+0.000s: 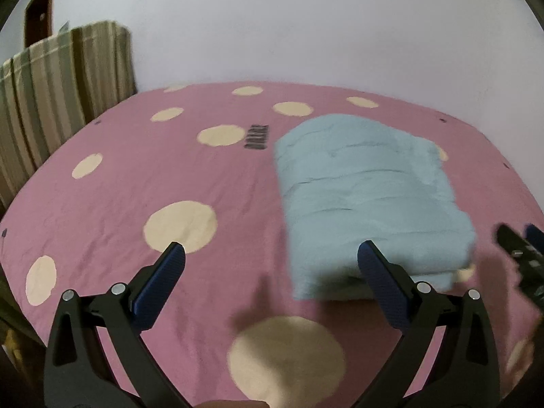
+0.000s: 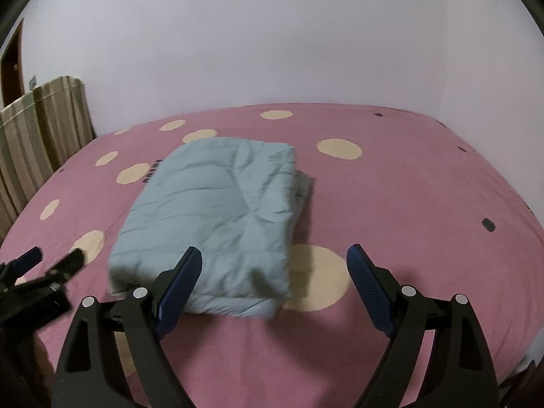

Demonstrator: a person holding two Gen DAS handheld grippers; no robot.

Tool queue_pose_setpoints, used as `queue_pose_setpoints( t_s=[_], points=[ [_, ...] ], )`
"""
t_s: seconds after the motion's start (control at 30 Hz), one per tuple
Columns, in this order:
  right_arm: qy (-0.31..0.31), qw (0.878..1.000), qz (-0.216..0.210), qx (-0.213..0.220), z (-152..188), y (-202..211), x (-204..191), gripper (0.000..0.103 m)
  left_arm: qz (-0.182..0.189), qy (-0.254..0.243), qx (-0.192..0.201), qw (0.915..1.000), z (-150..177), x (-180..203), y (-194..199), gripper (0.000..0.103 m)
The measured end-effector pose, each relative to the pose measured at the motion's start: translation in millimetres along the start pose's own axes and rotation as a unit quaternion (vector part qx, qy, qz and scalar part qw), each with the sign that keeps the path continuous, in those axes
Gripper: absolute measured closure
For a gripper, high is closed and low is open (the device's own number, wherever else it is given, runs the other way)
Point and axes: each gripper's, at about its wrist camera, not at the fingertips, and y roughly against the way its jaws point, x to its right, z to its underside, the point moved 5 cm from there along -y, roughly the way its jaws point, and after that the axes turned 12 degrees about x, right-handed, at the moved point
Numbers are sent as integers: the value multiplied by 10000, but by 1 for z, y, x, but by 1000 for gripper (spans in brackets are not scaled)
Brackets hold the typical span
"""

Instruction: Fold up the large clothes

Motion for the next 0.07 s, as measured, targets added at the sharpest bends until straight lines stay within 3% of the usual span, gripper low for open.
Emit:
queue_pose_setpoints(
  t_s=[0.07],
  points=[
    [-75, 9998, 176, -66, -1, -13, 20, 17, -175, 90, -79, 9998, 0, -19, -16, 2]
  ],
)
